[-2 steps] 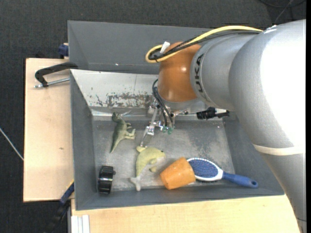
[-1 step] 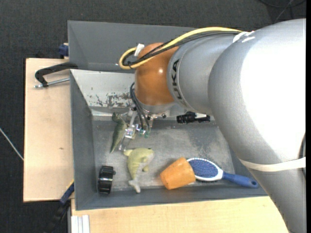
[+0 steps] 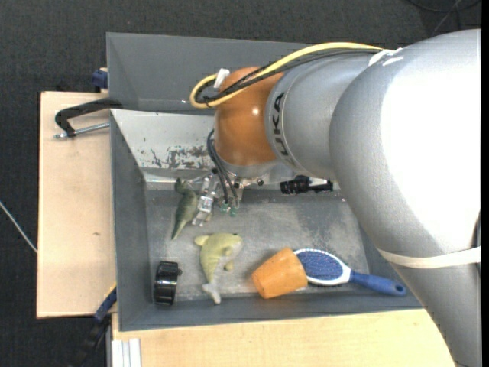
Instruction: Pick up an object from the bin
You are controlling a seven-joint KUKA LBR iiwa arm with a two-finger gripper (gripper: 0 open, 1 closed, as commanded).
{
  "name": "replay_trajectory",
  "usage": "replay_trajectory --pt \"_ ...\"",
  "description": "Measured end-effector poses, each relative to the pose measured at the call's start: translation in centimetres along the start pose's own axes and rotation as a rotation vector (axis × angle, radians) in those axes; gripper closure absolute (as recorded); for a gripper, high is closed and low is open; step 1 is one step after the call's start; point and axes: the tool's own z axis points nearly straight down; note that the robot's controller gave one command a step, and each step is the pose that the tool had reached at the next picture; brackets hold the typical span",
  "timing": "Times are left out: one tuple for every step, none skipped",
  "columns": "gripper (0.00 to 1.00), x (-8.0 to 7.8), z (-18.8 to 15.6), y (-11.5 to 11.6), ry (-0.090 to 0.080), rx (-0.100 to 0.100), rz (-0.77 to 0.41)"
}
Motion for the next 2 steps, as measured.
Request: replay_trajectory --pt "1.0 2.7 -11.3 -4.5 -0.005 -0.001 -0.176" --pt "1.0 1.3 -5.2 -3.3 0.009 0.004 -0.113"
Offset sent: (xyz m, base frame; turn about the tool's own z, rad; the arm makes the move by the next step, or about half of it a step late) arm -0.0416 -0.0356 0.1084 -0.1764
